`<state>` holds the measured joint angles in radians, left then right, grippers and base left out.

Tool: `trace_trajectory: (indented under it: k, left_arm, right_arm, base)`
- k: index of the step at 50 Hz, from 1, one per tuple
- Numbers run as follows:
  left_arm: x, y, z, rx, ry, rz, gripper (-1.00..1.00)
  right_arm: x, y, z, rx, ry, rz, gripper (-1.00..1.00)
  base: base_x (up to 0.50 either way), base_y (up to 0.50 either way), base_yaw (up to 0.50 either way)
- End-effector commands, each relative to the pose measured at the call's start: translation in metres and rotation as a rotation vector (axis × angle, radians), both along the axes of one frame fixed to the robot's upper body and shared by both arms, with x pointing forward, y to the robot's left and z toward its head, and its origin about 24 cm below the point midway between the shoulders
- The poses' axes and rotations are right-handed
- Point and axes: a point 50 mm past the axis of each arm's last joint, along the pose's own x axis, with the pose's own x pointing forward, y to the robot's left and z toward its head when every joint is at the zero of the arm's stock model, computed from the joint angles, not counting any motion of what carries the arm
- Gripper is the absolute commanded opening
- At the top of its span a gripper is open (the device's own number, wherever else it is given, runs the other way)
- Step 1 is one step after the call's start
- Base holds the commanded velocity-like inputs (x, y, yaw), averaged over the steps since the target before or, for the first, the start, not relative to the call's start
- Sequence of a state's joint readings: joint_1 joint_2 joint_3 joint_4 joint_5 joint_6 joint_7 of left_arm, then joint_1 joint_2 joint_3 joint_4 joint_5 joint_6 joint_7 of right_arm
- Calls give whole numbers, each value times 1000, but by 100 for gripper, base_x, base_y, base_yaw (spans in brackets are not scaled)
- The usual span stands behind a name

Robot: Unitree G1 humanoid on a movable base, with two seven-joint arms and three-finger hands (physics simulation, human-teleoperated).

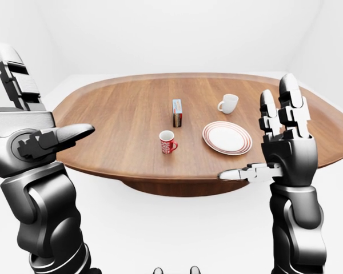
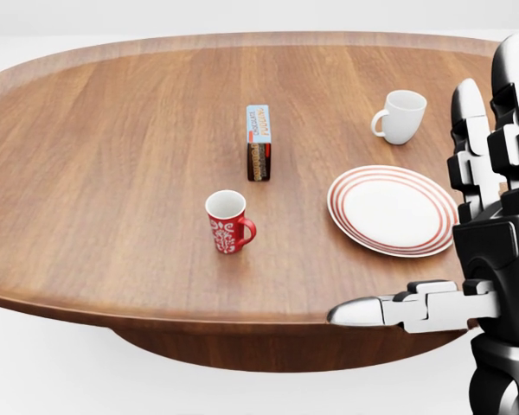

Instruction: Pick up the red mug and put it on the plate

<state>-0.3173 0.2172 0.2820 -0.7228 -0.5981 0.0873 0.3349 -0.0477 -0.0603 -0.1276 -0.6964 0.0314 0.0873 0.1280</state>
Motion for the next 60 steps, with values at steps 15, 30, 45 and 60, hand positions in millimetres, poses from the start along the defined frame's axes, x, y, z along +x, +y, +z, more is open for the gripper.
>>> trace_trajectory:
  k: [15,30,45,60]
  left_arm:
    - [3,0,-5,-2,21,-5,100]
    - [4,1,-6,-9,30,-12,100]
    - [5,1,-8,-5,39,-8,100]
    - [5,3,-9,-8,44,-6,100]
  right_arm:
    - [0,0,-3,-3,14,3,100]
    - [1,2,-3,-9,16,11,100]
    - [3,3,-5,-9,29,17,100]
    - [7,6,-9,-17,46,22,100]
  base:
    - [50,0,0]
    - [50,0,0]
    - [50,0,0]
    - [49,-1,0]
